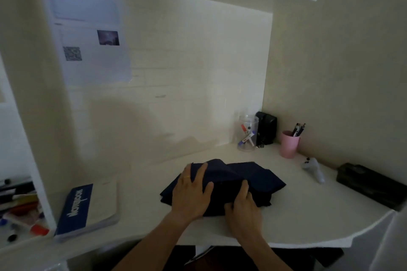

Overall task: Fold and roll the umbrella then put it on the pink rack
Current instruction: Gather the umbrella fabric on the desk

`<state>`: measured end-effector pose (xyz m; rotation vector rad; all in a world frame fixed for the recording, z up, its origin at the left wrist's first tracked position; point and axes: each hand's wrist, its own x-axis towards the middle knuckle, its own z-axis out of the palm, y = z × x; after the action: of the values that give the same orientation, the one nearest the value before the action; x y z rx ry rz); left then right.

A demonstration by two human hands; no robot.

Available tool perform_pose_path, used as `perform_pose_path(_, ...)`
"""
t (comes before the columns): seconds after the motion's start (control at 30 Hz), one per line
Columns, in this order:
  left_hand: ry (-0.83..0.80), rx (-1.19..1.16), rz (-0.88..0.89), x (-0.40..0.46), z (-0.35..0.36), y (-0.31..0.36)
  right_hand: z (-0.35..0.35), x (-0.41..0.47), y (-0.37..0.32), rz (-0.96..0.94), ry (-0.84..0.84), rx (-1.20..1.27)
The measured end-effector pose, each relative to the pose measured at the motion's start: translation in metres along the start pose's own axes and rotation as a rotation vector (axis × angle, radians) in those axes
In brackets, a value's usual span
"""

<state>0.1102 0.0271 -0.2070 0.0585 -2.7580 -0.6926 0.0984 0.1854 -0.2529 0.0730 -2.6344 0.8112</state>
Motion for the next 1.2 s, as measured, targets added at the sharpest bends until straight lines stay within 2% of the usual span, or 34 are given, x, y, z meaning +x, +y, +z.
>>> perform_pose_path(0.07, -0.065, -0.094, 0.028, 0.022, -0.013, 0.004, -0.011, 0.015, -0.011, -0.036, 0.076, 0.091)
perform_pose_path(0.13, -0.036, -0.177, 0.123, 0.039, -0.036, 0.017, -0.030, 0.029, -0.023, -0.115, 0.194, 0.172)
perform_pose_path(0.2, 0.065, -0.278, 0.255, 0.048, -0.068, 0.035, -0.056, 0.041, -0.037, -0.155, 0.338, 0.261)
perform_pose_path(0.27, 0.234, -0.362, 0.334, 0.052, -0.107, 0.050, -0.087, 0.054, -0.050, -0.093, 0.426, 0.424)
perform_pose_path(0.3, 0.334, -0.365, 0.344, 0.054, -0.127, 0.056, -0.103, 0.062, -0.055, -0.046, 0.438, 0.582)
perform_pose_path(0.37, 0.481, -0.282, 0.329, 0.060, -0.166, 0.064, -0.132, 0.076, -0.065, 0.036, 0.391, 1.067)
perform_pose_path(0.43, 0.504, -0.212, 0.317, 0.066, -0.198, 0.072, -0.157, 0.084, -0.074, 0.129, 0.257, 1.486)
perform_pose_path(0.47, 0.475, -0.212, 0.312, 0.067, -0.211, 0.076, -0.165, 0.087, -0.075, 0.147, 0.204, 1.597)
perform_pose_path(0.5, 0.439, -0.228, 0.313, 0.067, -0.222, 0.081, -0.170, 0.089, -0.075, 0.124, 0.185, 1.626)
perform_pose_path(0.6, 0.413, -0.307, 0.341, 0.062, -0.244, 0.094, -0.185, 0.086, -0.070, 0.074, 0.271, 1.487)
perform_pose_path(0.67, 0.444, -0.393, 0.352, 0.055, -0.253, 0.103, -0.192, 0.082, -0.065, 0.073, 0.235, 1.547)
perform_pose_path(0.77, 0.452, -0.518, 0.338, 0.039, -0.261, 0.118, -0.203, 0.074, -0.059, 0.052, 0.219, 1.466)
perform_pose_path(0.83, 0.452, -0.561, 0.335, 0.031, -0.263, 0.124, -0.207, 0.066, -0.062, 0.037, 0.154, 1.564)
perform_pose_path(0.97, 0.471, -0.575, 0.314, 0.022, -0.265, 0.128, -0.211, 0.057, -0.063, -0.026, 0.323, 1.433)
perform_pose_path(1.07, 0.573, -0.508, 0.293, 0.020, -0.265, 0.127, -0.211, 0.055, -0.067, -0.079, 0.467, 1.306)
perform_pose_path(1.2, 0.628, -0.568, 0.305, 0.016, -0.267, 0.133, -0.209, 0.057, -0.067, -0.157, 0.543, 1.031)
